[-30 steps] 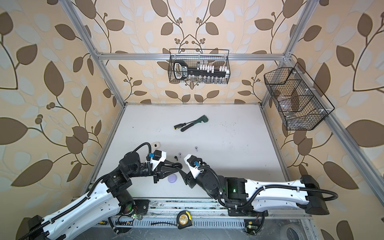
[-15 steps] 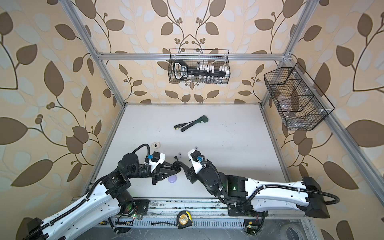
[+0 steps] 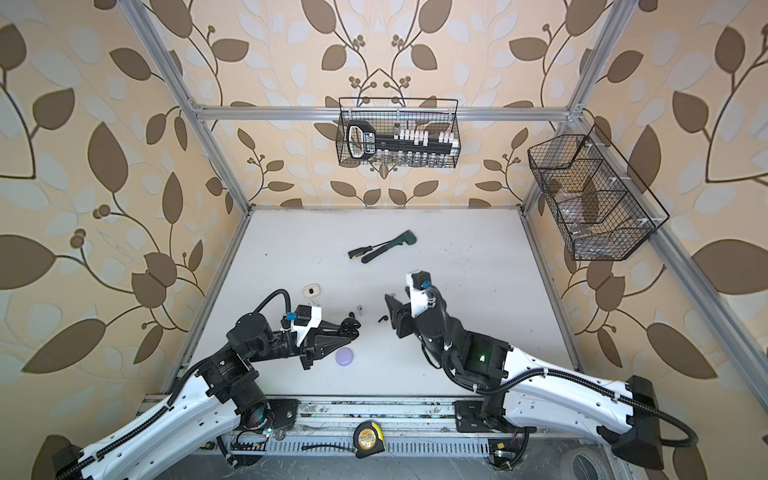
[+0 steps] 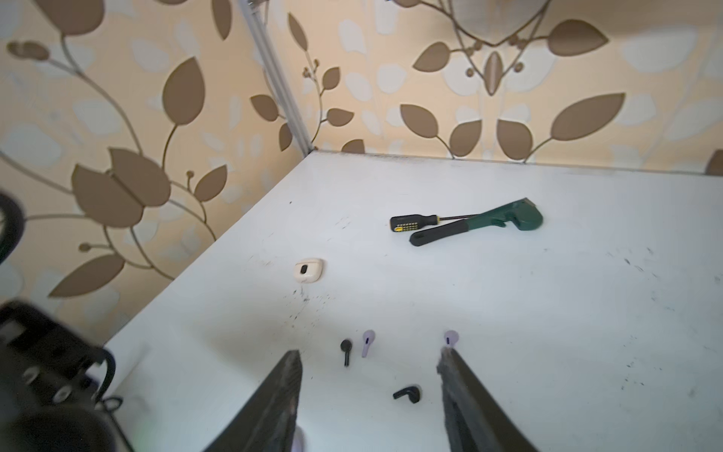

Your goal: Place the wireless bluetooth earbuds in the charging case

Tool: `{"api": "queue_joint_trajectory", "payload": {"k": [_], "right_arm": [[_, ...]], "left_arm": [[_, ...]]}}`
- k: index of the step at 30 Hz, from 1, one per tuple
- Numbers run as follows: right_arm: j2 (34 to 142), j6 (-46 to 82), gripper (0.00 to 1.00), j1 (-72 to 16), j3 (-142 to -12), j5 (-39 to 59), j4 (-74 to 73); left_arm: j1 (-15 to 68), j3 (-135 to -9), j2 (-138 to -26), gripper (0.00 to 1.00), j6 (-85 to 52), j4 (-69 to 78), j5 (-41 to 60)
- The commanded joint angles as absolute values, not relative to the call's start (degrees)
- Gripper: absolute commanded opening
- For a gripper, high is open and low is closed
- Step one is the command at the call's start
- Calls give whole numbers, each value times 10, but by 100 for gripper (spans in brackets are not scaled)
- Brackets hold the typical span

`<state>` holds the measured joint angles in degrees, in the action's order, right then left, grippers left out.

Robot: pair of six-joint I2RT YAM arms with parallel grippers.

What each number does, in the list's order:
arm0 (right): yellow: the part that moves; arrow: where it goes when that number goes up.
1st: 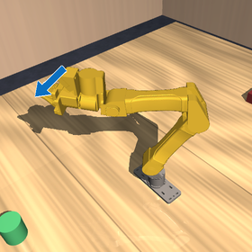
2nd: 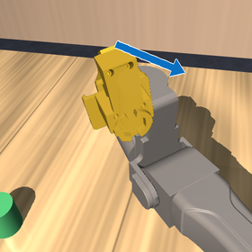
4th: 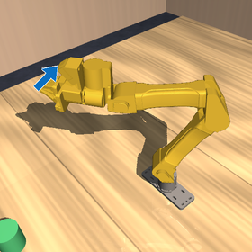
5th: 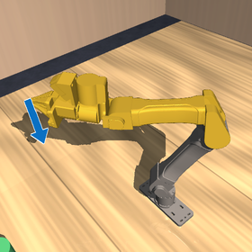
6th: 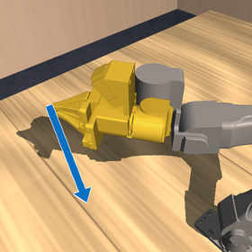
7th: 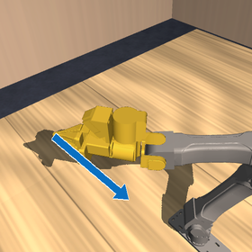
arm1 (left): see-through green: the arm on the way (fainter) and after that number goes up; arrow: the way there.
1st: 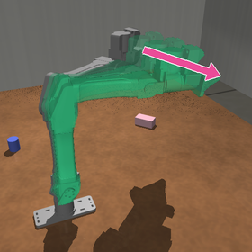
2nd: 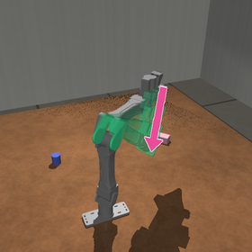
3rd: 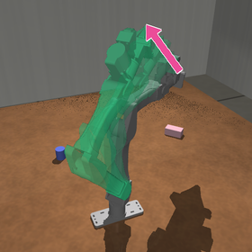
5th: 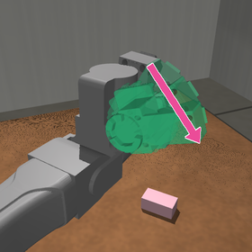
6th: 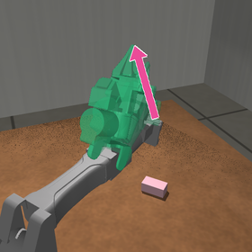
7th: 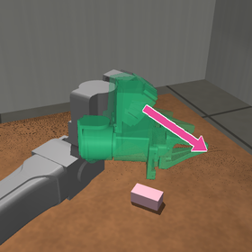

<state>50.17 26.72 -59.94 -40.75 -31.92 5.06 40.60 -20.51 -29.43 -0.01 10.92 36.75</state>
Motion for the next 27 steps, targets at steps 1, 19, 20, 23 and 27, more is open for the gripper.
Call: {"api": "queue_joint_trajectory", "payload": {"k": [1,19,20,23,27], "right_arm": [[518,335,58,-507,-424,-203,131],[842,400,58,-444,-499,-42,170],[857,400,58,-450,-506,-49,172],[896,401,61,-465,-532,-68,190],[941,399,61,-478,-561,-85,204]], "left_arm": [[410,-195,-280,0,-14,158,318],[240,-88,-318,0,-138,445,390],[240,-84,-306,0,-133,436,381],[240,-78,-279,0,-120,410,356],[240,-81,-285,0,-117,408,364]]}}
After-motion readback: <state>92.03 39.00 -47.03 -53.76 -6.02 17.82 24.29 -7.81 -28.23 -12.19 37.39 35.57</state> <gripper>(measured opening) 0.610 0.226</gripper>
